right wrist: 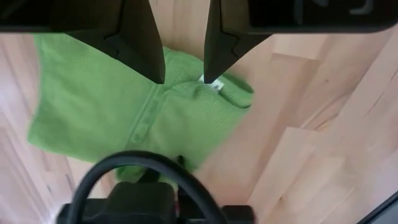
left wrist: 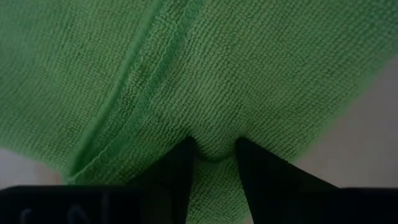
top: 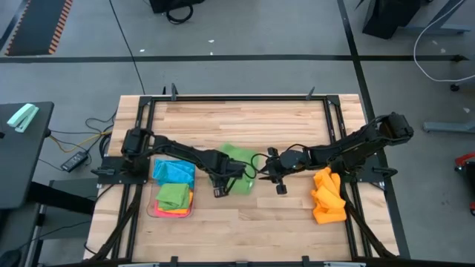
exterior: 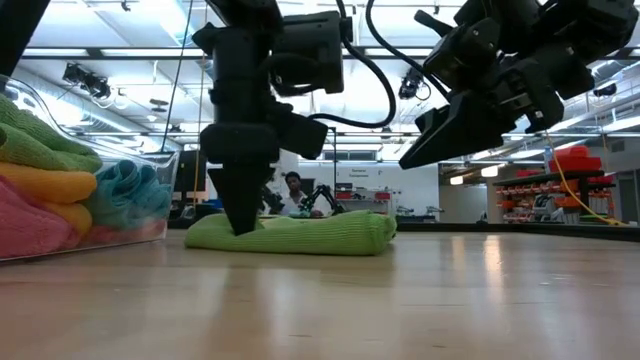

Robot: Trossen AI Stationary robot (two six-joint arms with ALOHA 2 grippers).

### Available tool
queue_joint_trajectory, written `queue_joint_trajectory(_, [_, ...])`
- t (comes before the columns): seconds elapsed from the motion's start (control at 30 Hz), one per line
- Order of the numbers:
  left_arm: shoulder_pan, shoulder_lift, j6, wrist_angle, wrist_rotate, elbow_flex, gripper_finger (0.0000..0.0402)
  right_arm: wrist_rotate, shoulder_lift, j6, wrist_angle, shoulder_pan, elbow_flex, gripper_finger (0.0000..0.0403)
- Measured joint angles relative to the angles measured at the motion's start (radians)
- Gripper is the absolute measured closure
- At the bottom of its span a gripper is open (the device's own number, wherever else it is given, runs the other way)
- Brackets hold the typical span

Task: Fold microfiber towels
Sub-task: Fold the green microfiber cloth

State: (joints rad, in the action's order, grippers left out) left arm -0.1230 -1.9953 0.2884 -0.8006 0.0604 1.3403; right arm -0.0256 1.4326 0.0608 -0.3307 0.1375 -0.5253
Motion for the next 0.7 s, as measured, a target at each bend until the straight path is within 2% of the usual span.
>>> queue_joint_trajectory(0.23, [-0.046, 0.000, 0.174, 0.025, -0.025, 0.004, 0.0255, 0.000, 0.000, 0.003, 0.000, 0.000, 0.000, 0.0283])
queue_joint_trajectory(0.37, [-0.063, 0.000, 0.189, 0.008, -0.046, 0.033, 0.0250, 0.000, 0.000, 0.003, 0.000, 0.000, 0.000, 0.0283])
queue_joint_trajectory(0.53, [-0.068, 0.000, 0.142, -0.166, -0.039, 0.145, 0.0258, 0.000, 0.000, 0.003, 0.000, 0.000, 0.000, 0.0283])
queue_joint_trajectory(0.7, [-0.094, 0.000, -0.018, -0.242, 0.017, 0.220, 0.0274, 0.000, 0.000, -0.001, 0.001, 0.000, 0.000, 0.0283])
